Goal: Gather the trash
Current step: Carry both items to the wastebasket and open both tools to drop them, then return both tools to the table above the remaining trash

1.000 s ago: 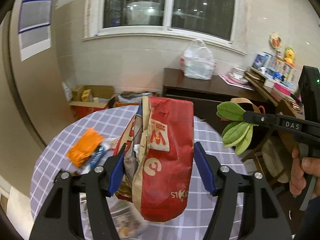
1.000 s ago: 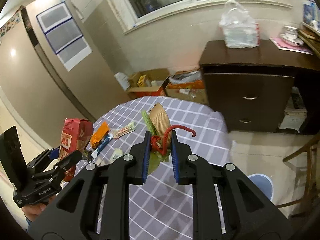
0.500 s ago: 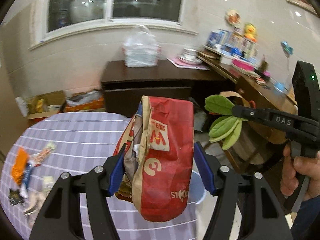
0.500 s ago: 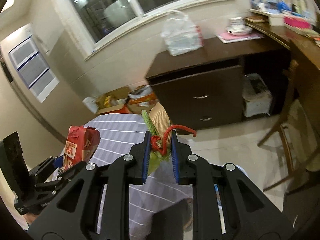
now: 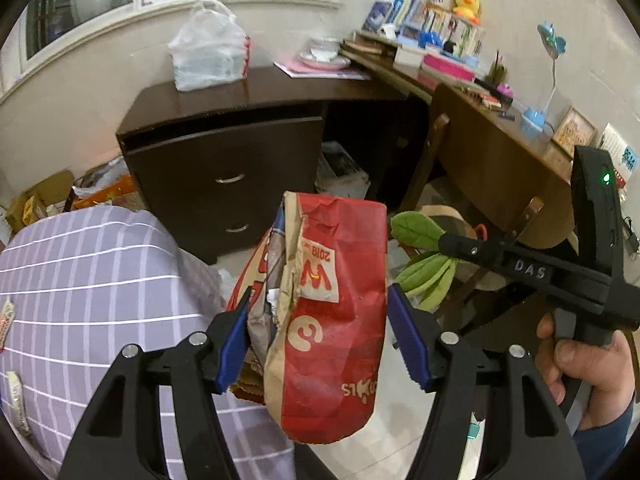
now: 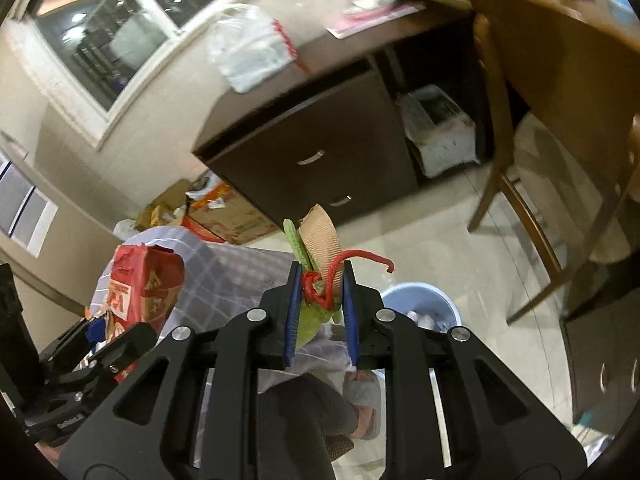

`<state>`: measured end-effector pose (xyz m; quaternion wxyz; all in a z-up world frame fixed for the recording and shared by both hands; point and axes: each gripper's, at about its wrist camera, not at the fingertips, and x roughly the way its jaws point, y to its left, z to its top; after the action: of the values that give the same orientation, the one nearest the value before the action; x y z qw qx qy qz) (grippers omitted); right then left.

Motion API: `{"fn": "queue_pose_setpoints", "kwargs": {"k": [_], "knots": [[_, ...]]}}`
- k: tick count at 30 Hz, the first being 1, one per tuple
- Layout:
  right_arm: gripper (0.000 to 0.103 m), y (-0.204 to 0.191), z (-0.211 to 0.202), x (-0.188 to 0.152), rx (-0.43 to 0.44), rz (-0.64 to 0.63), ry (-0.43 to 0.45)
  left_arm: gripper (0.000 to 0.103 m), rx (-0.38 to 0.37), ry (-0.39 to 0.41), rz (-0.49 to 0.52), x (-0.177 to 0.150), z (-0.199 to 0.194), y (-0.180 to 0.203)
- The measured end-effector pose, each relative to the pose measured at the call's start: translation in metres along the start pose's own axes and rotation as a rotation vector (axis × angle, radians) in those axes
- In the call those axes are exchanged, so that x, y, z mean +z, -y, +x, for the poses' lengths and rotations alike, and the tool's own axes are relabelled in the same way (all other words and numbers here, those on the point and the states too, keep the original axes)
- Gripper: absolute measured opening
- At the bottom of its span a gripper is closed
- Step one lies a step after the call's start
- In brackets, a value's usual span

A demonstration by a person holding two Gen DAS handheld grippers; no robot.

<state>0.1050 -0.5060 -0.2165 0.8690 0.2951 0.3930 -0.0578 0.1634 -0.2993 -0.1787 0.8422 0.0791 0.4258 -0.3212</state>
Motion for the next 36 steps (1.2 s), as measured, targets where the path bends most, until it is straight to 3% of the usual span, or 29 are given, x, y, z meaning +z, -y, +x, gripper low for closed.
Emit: {"fn": "queue_pose_setpoints", "kwargs": {"k": [13,16,17,18,19,20,22,24,27,36], "knots": [[0.019,0.059,0.065,-0.020,-0.051,0.147,-0.115,0.063,-0.004,-0.172,0.035,-0.002,0.091,0.024],[0.021,0.070,0.077,-0.023,-0.046,0.176,-0.128,0.067,0.004,-0.194,0.040,-0.001,0.107,0.024],[0.028,0.074,0.082,-0.023,-0.042,0.190,-0.132,0.076,0.011,-0.211,0.041,-0.001,0.112,0.024],[0.055,0.076,0.087,-0.024,-0.040,0.200,-0.144,0.084,0.015,-0.217,0.038,0.000,0.115,0.023],[0.069,0.080,0.092,-0.027,-0.045,0.216,-0.157,0.085,0.026,-0.212,0.036,0.001,0.116,0.023],[0.074,0.085,0.094,-0.029,-0.053,0.232,-0.154,0.088,0.034,-0.209,0.040,0.001,0.116,0.022],[0.074,0.090,0.097,-0.033,-0.049,0.253,-0.162,0.089,0.049,-0.200,0.047,0.003,0.112,0.019],[0.086,0.092,0.096,-0.035,-0.055,0.264,-0.164,0.089,0.059,-0.189,0.047,0.005,0.108,0.017],[0.096,0.089,0.091,-0.037,-0.082,0.254,-0.158,0.089,0.070,-0.165,0.037,0.007,0.097,0.011],[0.097,0.054,0.056,-0.027,-0.128,0.191,-0.085,0.090,0.087,-0.049,0.019,0.011,0.044,-0.005]]}}
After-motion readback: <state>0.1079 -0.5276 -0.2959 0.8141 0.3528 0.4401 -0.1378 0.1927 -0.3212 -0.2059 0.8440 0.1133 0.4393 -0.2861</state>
